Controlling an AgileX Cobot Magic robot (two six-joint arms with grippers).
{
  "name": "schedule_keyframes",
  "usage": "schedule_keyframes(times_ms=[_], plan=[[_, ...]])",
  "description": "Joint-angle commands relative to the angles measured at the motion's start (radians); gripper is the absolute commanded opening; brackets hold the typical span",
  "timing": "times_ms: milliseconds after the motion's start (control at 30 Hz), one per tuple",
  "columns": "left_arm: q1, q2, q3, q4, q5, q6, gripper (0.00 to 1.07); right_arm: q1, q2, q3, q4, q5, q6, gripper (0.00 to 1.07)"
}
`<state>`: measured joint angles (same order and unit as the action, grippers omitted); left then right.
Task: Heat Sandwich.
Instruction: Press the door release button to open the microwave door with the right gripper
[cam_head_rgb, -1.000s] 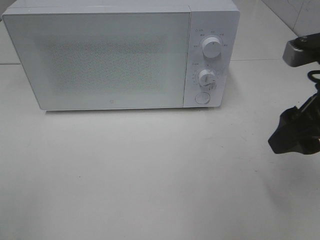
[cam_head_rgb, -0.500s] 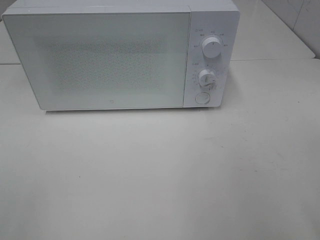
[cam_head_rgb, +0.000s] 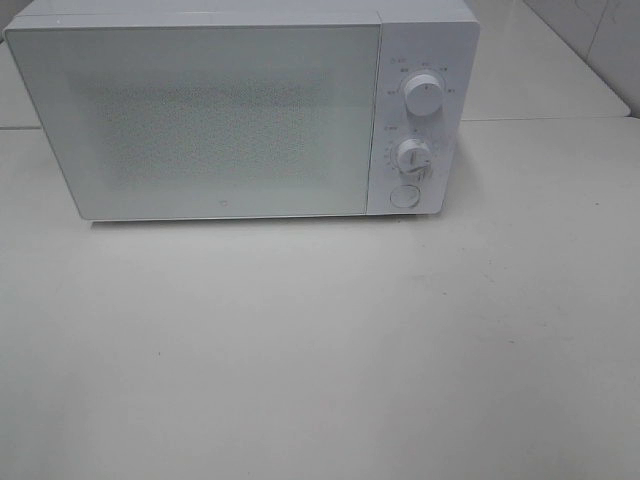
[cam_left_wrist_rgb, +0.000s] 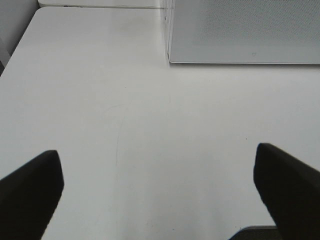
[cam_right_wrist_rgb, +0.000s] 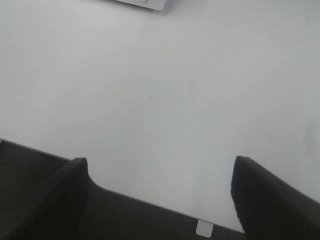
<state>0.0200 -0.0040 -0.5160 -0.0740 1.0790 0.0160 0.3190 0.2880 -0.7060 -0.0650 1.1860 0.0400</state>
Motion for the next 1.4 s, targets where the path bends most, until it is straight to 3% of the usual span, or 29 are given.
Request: schedule_keyframes(times_ms=[33, 200, 500, 567, 1267, 1400], plan=[[0.002, -0.027, 0.001, -0.01, -0.009, 0.0, 0.98, -0.05, -0.092, 0.047, -0.057, 0.016, 0.057, 0.76], [0.002, -0.027, 0.001, -0.01, -0.009, 0.0, 0.98, -0.134, -0.172, 0.1, -0.066, 0.002, 0.058, 0.76], [0.002, -0.027, 0.001, -0.01, -0.009, 0.0, 0.98, -0.203, -0.292, 0.175, -0.062, -0.131, 0.059, 0.76], [0.002, -0.027, 0.001, -0.01, -0.009, 0.0, 0.98, -0.204, -0.32, 0.212, -0.054, -0.193, 0.055, 0.76], [0.002, -0.02, 0.001, -0.01, -0.009, 0.0, 0.98, -0.204, -0.317, 0.208, -0.048, -0.194, 0.046, 0.76], [0.002, -0.02, 0.001, -0.01, -0.009, 0.0, 0.98, -0.204, -0.269, 0.18, -0.031, -0.269, 0.047, 0.76]])
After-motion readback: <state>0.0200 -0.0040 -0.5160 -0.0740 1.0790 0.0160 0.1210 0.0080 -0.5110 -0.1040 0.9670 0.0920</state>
